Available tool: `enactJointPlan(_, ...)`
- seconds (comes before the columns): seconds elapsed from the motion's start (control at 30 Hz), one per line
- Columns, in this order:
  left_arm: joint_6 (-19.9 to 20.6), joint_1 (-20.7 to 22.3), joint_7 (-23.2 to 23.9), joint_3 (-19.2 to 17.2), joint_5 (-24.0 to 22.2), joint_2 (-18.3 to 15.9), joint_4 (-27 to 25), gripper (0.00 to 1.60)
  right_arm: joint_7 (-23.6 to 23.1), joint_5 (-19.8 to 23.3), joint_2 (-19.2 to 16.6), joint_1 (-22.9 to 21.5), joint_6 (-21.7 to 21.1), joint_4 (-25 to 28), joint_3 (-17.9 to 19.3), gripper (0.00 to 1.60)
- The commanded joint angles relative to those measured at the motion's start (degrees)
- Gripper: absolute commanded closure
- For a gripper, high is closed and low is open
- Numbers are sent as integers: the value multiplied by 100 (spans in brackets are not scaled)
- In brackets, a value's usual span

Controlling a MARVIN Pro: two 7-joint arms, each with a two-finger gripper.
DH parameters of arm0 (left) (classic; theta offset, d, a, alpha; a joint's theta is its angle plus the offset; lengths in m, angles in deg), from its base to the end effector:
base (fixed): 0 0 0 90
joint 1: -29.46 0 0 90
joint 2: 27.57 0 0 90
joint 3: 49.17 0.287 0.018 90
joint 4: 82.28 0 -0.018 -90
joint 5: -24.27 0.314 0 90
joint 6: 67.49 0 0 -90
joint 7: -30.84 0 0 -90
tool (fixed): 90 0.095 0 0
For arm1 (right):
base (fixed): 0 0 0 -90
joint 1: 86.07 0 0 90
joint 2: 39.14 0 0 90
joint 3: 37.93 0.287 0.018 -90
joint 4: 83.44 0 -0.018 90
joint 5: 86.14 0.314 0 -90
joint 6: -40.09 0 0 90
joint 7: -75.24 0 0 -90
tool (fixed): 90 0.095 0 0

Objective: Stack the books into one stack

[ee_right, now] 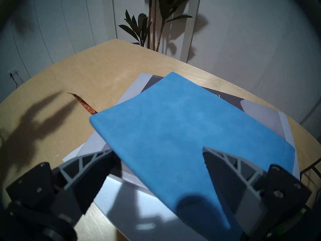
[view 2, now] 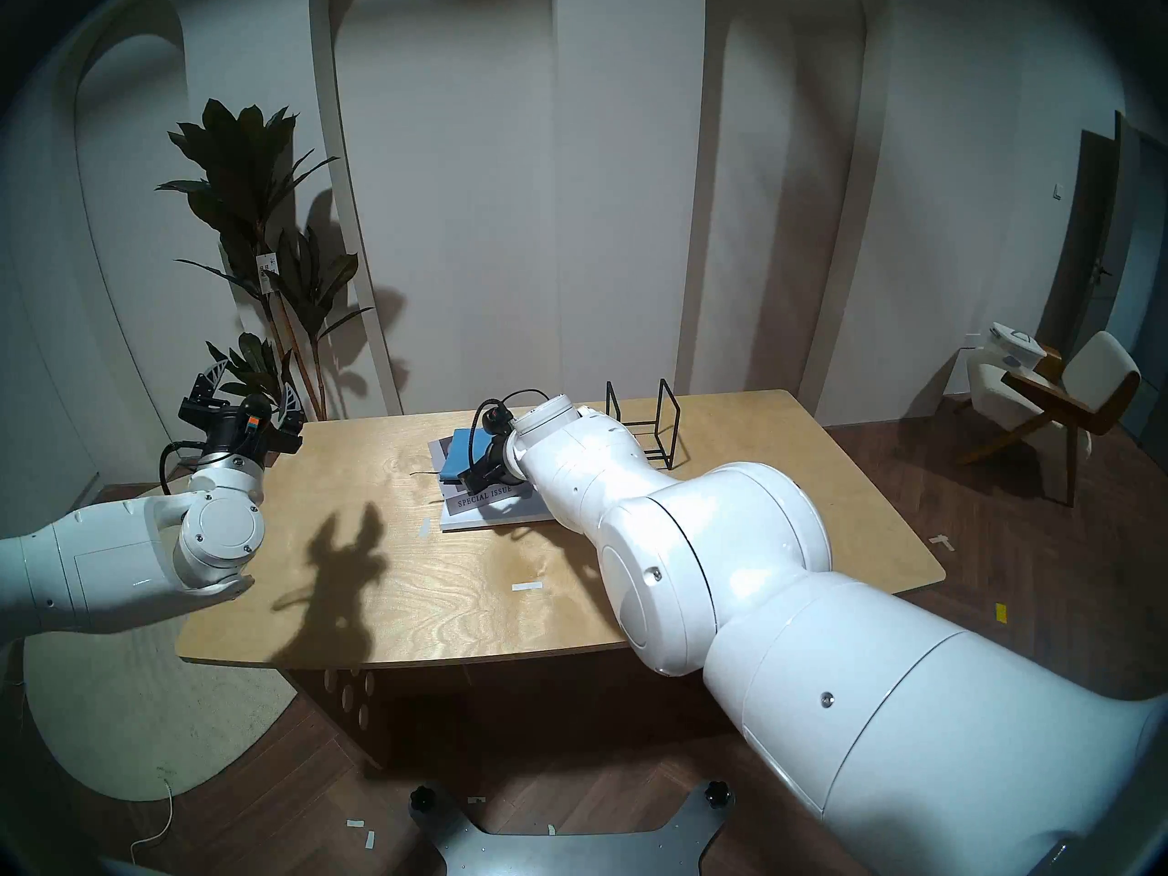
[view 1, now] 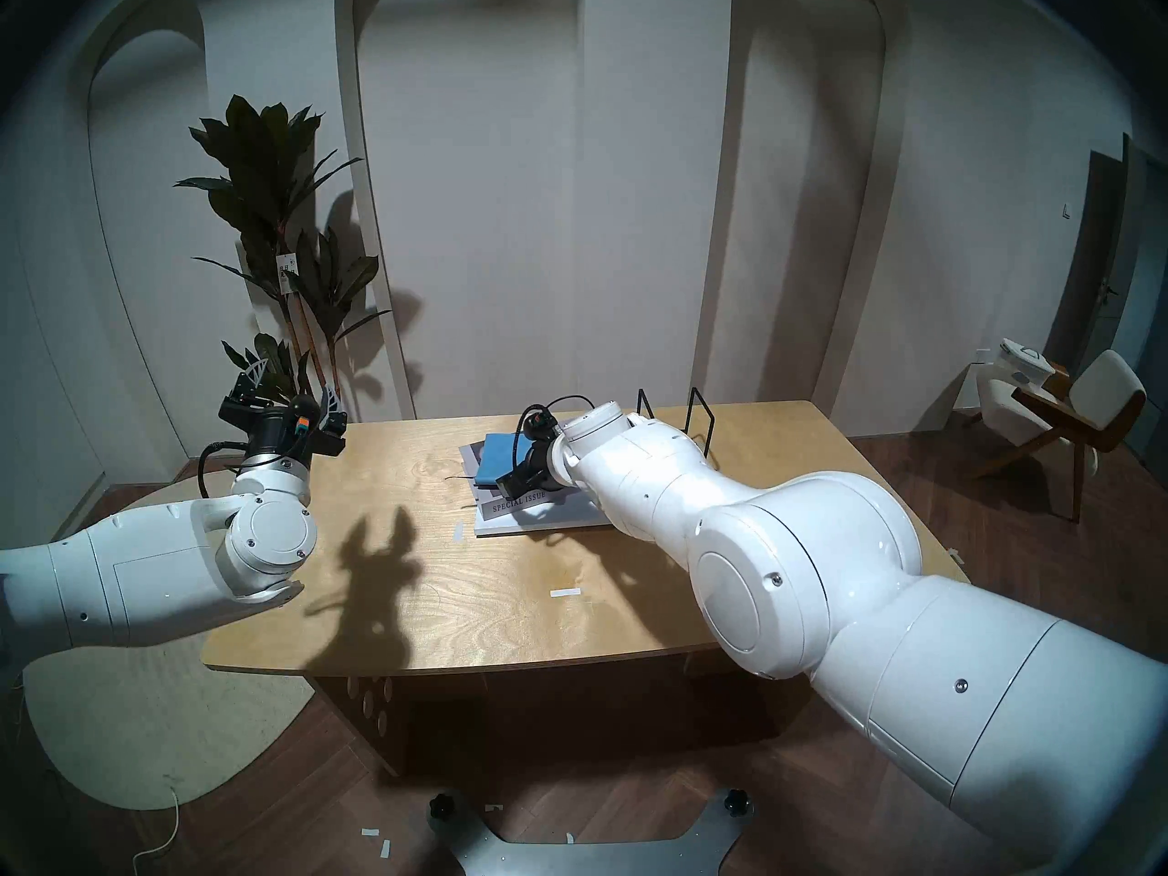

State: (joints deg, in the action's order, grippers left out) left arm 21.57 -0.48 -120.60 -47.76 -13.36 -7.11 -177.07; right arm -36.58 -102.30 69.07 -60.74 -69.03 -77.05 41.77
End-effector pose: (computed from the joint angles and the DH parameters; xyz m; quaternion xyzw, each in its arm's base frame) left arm 0.4382 0.1706 -0.1865 -0.5914 0.1441 -0.6878 0.3955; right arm 0.5842 0.2404 -0.2740 -0.8408 -0.3437 -0.3978 0.1291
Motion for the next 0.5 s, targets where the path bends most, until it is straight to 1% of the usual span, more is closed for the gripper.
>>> enactJointPlan(0.0, 1, 110, -11, -85, 24, -9, -7, 0, 137, 61, 122, -282, -221, 80, 70, 0)
enactJointPlan(0.2, 1, 109, -11, -85, 24, -9, -6, 0, -79, 193, 53, -490, -566, 46, 221, 0)
enactJointPlan(0.23, 1, 109, -12, -85, 23, -9, -6, 0, -224, 264, 42, -522, -668, 11, 292, 0)
enactJointPlan(0.27, 1, 109, -12, -85, 23, -9, -6, 0, -248, 271, 32, -548, -702, 8, 300, 0)
enactJointPlan(0.33, 0, 109, -12, -84, 23, -9, -6, 0, -439, 337, 18, -606, -837, -31, 367, 0)
enactJointPlan(0.47, 1, 109, -12, -85, 23, -9, -6, 0, -905, 369, 5, -621, -1294, -66, 403, 0)
